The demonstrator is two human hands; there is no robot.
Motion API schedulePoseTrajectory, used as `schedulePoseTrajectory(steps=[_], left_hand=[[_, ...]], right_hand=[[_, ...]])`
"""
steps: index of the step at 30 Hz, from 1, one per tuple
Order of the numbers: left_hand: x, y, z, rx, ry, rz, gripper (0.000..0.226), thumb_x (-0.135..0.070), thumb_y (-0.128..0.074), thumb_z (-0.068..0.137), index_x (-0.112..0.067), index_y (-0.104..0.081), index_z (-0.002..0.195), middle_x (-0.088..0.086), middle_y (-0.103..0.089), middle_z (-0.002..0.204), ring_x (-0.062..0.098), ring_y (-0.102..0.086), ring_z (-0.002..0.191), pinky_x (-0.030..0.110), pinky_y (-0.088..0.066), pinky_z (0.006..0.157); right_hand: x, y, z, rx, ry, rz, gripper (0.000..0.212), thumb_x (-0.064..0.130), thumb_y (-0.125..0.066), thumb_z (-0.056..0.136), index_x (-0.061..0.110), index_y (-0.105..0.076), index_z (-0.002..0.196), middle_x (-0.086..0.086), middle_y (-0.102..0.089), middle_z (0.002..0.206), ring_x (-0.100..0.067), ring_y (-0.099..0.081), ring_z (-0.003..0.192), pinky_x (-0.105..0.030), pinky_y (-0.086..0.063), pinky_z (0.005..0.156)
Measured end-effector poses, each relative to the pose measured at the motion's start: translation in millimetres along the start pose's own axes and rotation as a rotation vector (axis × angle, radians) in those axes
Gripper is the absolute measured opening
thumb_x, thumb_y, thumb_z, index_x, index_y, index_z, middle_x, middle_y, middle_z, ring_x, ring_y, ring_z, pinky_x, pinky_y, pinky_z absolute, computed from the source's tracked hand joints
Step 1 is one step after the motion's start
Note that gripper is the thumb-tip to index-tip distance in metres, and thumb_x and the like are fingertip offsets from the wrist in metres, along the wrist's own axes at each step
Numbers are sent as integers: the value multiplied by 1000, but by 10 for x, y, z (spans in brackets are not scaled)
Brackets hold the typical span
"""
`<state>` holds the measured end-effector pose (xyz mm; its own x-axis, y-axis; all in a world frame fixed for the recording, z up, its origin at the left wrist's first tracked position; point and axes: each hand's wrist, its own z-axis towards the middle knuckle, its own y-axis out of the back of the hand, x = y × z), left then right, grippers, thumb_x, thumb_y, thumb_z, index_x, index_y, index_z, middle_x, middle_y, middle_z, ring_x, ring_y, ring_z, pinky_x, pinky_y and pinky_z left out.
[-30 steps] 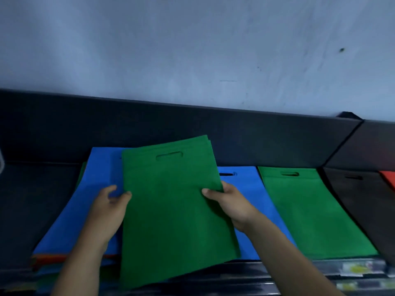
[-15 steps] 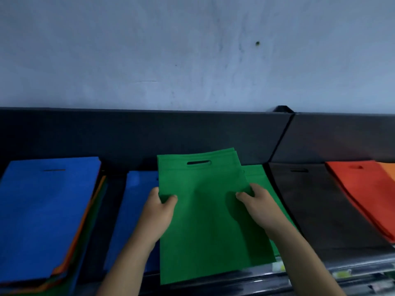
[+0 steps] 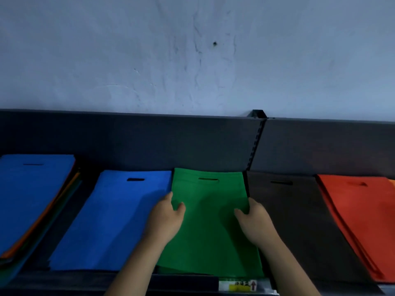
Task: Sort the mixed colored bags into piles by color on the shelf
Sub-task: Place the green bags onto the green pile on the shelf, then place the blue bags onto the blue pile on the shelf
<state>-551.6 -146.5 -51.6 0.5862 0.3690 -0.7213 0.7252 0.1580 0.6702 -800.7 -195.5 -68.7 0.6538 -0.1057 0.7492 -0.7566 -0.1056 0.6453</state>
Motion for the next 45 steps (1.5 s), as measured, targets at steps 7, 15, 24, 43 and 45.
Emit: schedulePoseTrajectory(steps=[7, 15, 24, 43, 45], left_hand=[[27, 63, 30, -56, -38, 100, 67, -40, -55, 102, -15, -32, 160, 4, -37, 163, 21, -42, 144, 33, -38, 114], [700, 898, -60, -226, 68, 12, 59, -33, -55, 103, -21, -37, 157, 4, -42, 159, 24, -44, 142, 42, -43, 112], [2060, 2695, -39, -428, 202, 44, 63, -31, -54, 104, -17, -29, 160, 4, -30, 166, 27, -33, 149, 45, -33, 120], [3387, 3756, 493, -44, 75, 199, 74, -57, -40, 104, -21, -14, 163, -4, -2, 172, 25, -11, 157, 47, -20, 126], [3396, 3702, 458, 37, -1, 167, 69, -58, -41, 103, -28, -19, 162, -12, 0, 171, 22, -6, 158, 48, -26, 124]], right_hand=[[63, -15, -2, -76, 25, -221, 85, 28, -67, 102, -4, -19, 164, -25, -30, 162, -40, -48, 135, -41, -50, 102], [667, -603, -76, -96, 215, 8, 34, 10, -70, 96, 10, -63, 129, -10, -54, 129, -21, -67, 91, -34, -51, 87], [1865, -2257, -320, 171, 132, 391, 17, 18, -70, 95, 24, -66, 110, -1, -76, 105, -25, -74, 93, -49, -61, 91], [3068, -3914, -336, 244, -143, 544, 13, 20, -78, 95, 12, -77, 105, -2, -83, 103, -28, -80, 93, -43, -63, 83], [3069, -3931, -352, 207, -137, 563, 15, 17, -78, 94, 13, -77, 108, -2, -83, 103, -28, -80, 93, -40, -62, 80]])
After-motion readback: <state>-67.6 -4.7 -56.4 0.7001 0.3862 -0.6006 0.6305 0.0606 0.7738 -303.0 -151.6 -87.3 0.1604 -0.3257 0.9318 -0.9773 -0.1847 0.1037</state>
